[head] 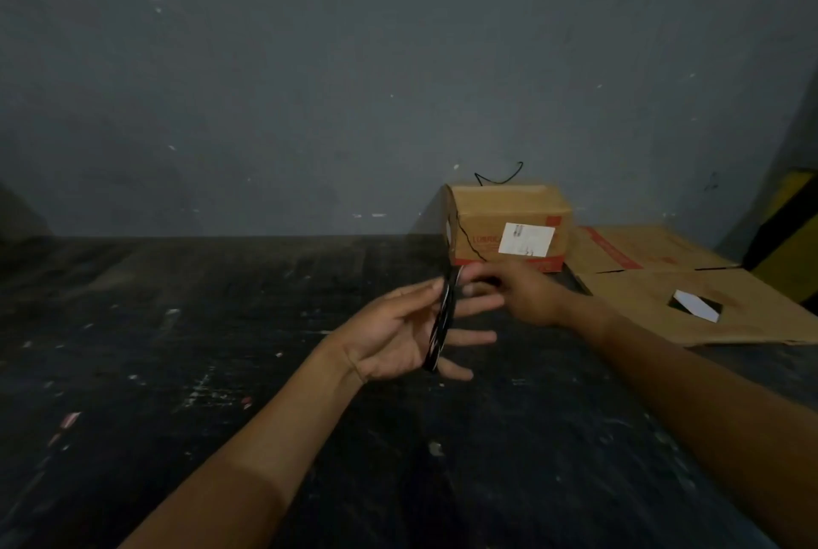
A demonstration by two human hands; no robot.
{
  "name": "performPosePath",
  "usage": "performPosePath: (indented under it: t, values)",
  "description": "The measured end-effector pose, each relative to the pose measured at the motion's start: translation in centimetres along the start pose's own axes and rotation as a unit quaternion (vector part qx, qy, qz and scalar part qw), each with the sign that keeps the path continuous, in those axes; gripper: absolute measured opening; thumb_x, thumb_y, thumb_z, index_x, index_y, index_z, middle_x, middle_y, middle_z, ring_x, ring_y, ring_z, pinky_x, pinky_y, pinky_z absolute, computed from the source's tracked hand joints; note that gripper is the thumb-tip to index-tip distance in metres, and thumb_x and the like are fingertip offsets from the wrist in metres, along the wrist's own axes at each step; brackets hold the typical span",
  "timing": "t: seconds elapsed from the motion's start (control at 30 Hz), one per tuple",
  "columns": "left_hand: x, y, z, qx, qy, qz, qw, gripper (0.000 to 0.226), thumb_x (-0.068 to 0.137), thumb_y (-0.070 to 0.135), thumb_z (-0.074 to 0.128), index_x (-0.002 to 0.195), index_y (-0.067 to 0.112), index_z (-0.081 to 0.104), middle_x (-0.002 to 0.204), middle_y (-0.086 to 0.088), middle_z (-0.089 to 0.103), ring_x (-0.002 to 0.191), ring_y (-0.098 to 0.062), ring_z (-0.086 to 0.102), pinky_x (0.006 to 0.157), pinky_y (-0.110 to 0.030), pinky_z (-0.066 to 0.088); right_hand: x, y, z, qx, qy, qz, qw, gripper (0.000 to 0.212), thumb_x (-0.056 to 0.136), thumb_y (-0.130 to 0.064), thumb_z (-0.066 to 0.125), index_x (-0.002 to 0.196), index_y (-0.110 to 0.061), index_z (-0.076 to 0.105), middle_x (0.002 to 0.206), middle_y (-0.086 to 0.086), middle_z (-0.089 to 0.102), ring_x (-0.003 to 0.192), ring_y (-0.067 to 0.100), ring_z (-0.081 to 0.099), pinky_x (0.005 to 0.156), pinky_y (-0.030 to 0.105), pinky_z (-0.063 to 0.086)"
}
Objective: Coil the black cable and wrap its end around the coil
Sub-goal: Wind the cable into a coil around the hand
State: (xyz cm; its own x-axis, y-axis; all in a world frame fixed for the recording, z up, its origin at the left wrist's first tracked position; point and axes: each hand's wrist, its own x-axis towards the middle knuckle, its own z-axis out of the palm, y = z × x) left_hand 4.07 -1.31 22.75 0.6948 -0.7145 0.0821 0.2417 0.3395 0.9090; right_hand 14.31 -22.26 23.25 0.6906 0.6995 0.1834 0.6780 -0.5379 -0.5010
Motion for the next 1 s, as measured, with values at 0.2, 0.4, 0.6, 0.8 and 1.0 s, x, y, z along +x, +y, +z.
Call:
performPosePath:
  t: [0.2, 0.4, 0.6, 0.8, 1.0]
  values:
    - [0.1, 2.8, -0.2, -0.002, -0.003, 0.057, 0.998, 0.047, 0.097, 0.036, 0.049, 0.144, 0.033, 0.044, 0.152, -0.011, 0.042, 0.138, -0.044, 0.035, 0.098, -0.071, 0.031, -2.2, -0.8, 5.8, 0.028, -0.093, 0.050, 0.994, 0.013, 0.097, -0.037, 0.047, 0.100, -0.033, 0.059, 0.088, -0.004, 0.067, 0.081, 0.005, 0.065, 0.072, 0.023, 0.050]
    - [0.3, 2.5, -1.8, -0.046, 0.110, 0.105, 0.987, 0.045, 0.096, 0.040, 0.045, 0.141, 0.038, 0.046, 0.149, -0.011, 0.046, 0.132, -0.046, 0.044, 0.095, -0.074, 0.037, -4.0, -6.0, 8.8, 0.124, -0.159, 0.033, 0.979, 0.020, 0.100, -0.029, 0.044, 0.116, -0.020, 0.050, 0.073, -0.001, 0.065, 0.065, 0.009, 0.065, 0.068, 0.029, 0.054]
    - [0.8, 2.3, -2.5, -0.119, 0.149, 0.159, 0.969, 0.044, 0.094, 0.040, 0.048, 0.138, 0.038, 0.051, 0.147, -0.014, 0.048, 0.126, -0.052, 0.047, 0.090, -0.079, 0.037, -5.6, -8.6, 11.3, 0.301, -0.172, 0.101, 0.933, 0.025, 0.103, -0.025, 0.036, 0.124, -0.012, 0.040, 0.068, 0.003, 0.053, 0.056, 0.016, 0.057, 0.053, 0.029, 0.054]
    - [0.8, 2.3, -2.7, -0.120, 0.171, 0.159, 0.965, 0.043, 0.095, 0.040, 0.046, 0.138, 0.038, 0.050, 0.148, -0.011, 0.048, 0.127, -0.049, 0.049, 0.093, -0.080, 0.032, -5.5, -8.2, 11.2, 0.237, -0.162, 0.103, 0.952, 0.025, 0.103, -0.030, 0.032, 0.122, -0.017, 0.041, 0.065, 0.001, 0.051, 0.041, 0.010, 0.049, 0.037, 0.023, 0.045]
    - [1.3, 2.2, -3.1, -0.116, 0.199, 0.169, 0.958, 0.047, 0.091, 0.038, 0.049, 0.138, 0.037, 0.050, 0.149, 0.002, 0.048, 0.130, -0.043, 0.047, 0.092, -0.082, 0.029, -5.1, -9.3, 8.7, 0.143, -0.141, 0.067, 0.977, 0.025, 0.101, -0.030, 0.037, 0.119, -0.016, 0.046, 0.063, -0.002, 0.051, 0.038, 0.005, 0.048, 0.034, 0.017, 0.040]
